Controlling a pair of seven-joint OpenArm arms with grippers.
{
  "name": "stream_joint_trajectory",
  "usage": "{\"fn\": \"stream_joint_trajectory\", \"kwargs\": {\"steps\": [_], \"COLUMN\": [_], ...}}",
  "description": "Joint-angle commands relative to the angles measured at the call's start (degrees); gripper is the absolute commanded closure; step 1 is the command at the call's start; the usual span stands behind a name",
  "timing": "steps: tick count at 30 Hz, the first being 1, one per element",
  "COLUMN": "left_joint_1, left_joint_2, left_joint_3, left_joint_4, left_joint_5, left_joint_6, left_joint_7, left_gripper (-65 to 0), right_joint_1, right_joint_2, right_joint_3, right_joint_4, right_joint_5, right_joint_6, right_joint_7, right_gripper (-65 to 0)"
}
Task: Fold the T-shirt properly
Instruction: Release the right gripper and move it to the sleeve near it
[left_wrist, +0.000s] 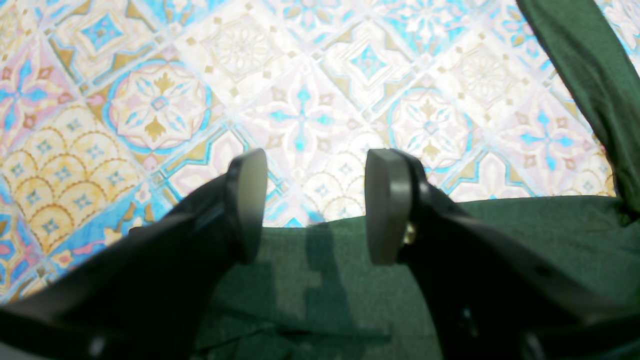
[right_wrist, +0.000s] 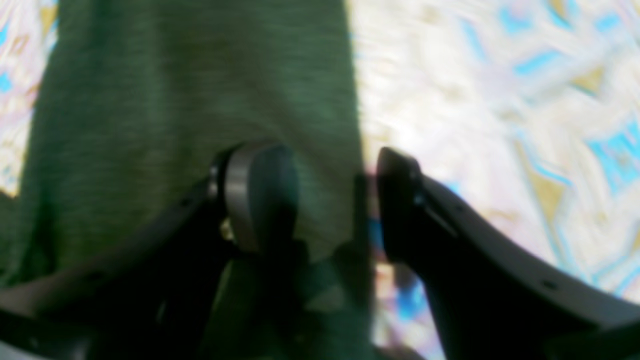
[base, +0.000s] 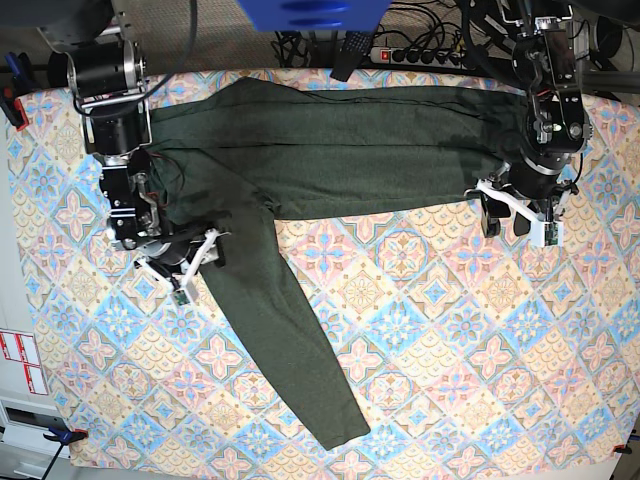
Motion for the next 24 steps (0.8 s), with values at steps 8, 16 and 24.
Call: {"fn": "stream_joint_trajectory", "kwargs": {"steps": [8, 16, 24], "left_joint_1": [0.06, 0.06, 0.06], "left_joint_2": [-0.55, -0.55, -0.55], "left_joint_3": [-0.19, -0.19, -0.19], "left_joint_4": [1.11, 1.11, 1.11], "left_joint_5": [-0.38, -0.38, -0.38], "left_joint_6": [-0.1, -0.1, -0.1], "left_joint_7": [-1.22, -1.22, -1.22], "left_gripper": [-30.9, -30.8, -30.8], "right_joint_1": [0.5, -4.43, -16.91], "right_joint_2": [-0.7, -0.7, -0.61], "right_joint_3": [-2.47, -2.47, -2.38], "right_joint_4": [0.63, 18.21, 38.61], "right_joint_5": [0.67, 0.94, 0.76], "right_joint_6": [1.15, 1.15, 1.24], "right_joint_7": [-1.43, -2.22, -8.55], "right_gripper": [-4.0, 0.0, 0.0]}}
